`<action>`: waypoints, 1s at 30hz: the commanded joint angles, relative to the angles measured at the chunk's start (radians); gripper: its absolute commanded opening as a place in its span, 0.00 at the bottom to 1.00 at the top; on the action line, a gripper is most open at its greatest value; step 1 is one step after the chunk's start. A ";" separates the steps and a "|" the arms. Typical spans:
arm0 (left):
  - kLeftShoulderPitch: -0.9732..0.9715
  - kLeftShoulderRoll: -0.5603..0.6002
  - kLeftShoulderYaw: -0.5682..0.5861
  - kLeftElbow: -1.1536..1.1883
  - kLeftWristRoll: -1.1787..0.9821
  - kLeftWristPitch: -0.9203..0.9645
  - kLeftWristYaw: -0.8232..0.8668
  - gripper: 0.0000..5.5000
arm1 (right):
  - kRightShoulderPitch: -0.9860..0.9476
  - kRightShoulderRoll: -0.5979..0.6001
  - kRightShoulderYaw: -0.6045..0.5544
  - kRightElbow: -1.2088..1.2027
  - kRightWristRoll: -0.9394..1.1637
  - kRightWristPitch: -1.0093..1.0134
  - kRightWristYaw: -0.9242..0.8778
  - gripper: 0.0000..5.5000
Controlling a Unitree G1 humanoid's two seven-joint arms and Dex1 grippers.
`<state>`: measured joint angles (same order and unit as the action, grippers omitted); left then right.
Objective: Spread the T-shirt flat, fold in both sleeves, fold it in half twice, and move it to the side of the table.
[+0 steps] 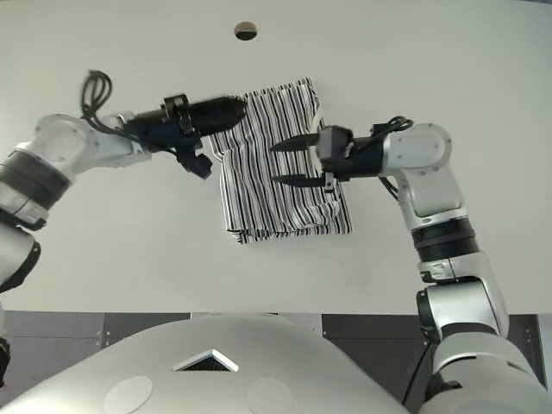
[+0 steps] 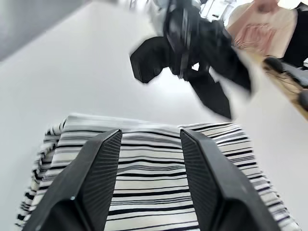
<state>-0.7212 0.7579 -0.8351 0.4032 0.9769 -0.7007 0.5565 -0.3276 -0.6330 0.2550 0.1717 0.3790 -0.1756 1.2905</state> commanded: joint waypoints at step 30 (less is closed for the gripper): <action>0.757 0.066 0.218 -0.326 -0.429 0.059 -0.856 0.52 | 0.297 -0.267 0.075 0.293 -0.624 -0.808 -0.295 0.60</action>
<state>0.0322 0.8416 -0.5935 0.0218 0.4709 -0.6594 -0.2553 -0.0599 -0.9365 0.2575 0.4387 -0.1258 -1.0021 0.9809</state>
